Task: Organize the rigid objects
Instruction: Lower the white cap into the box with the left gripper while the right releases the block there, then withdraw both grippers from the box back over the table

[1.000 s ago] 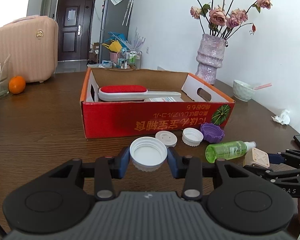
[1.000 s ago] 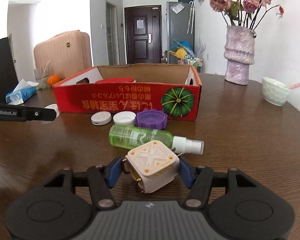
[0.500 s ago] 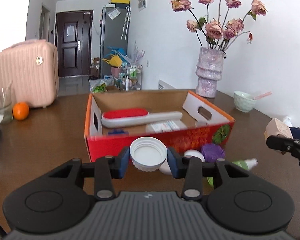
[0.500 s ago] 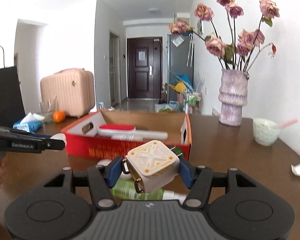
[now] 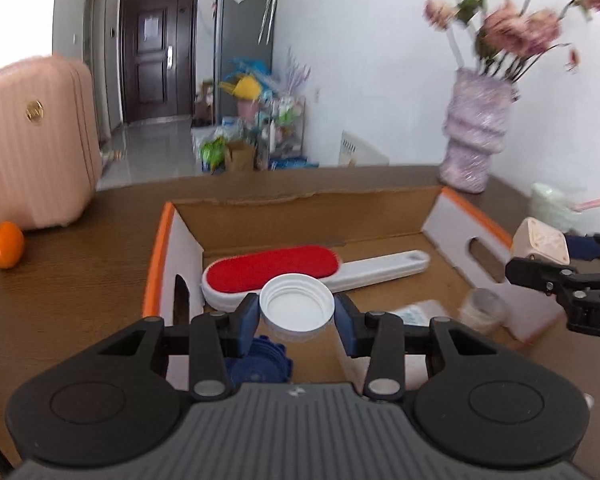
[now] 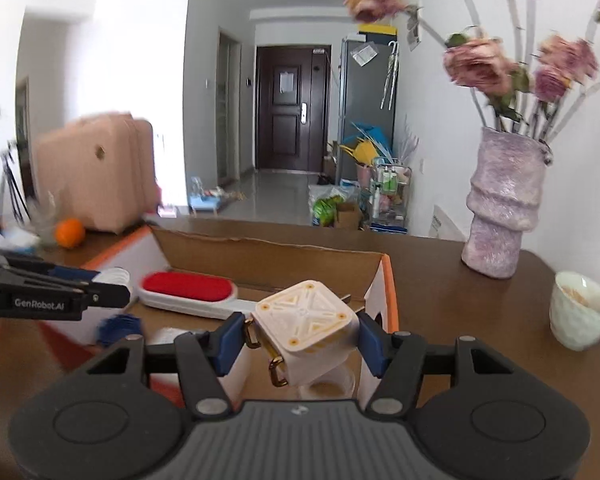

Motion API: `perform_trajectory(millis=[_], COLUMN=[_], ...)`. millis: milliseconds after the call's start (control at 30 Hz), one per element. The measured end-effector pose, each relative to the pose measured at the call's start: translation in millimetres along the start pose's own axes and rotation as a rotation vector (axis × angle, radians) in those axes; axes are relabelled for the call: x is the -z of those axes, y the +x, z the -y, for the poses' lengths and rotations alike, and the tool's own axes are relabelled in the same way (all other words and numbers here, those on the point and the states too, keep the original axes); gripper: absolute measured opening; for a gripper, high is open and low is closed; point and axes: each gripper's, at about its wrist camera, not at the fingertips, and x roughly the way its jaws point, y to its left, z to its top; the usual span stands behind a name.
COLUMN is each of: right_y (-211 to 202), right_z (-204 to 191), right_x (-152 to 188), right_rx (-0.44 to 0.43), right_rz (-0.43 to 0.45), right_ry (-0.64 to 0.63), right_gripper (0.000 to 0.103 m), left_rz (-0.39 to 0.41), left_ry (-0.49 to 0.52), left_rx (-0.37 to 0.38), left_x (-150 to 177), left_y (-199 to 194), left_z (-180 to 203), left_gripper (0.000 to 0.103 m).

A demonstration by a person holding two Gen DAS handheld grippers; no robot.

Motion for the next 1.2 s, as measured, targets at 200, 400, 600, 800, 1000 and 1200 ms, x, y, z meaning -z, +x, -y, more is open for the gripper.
perform_trajectory(millis=[200,400,600,800,1000,1200], right_y=[61,64,52,-11,-83,-129], right_z=[5,8,10,6,1,-19], right_x=[-2,6,6,13,44,95], right_rx=[0.007,-0.041,-0.019,-0.015,-0.013,-0.006], right_rz=[-0.101,-0.069,-0.024,0.077,0.108,0.044], right_ry=[0.040,0.068,0.079,0.086,0.028,-0.056], right_gripper=[0.059,0.059,0.060,0.067,0.072,0.076], left_rz=[-0.039,-0.032,-0.001,0.057,0.062,0.062], left_ry=[-0.019,-0.021,-0.043,-0.010,0.012,0.024], left_rx=[0.002,0.031,0.013,0.004,0.064,0.062], left_x=[1,1,-5,5,54,119], left_y=[34,35,18,-28,-96,-144], left_z=[-10,-11,-12,-1,0,10], left_gripper=[0.043,0.063,0.063,0.070,0.076,0.079])
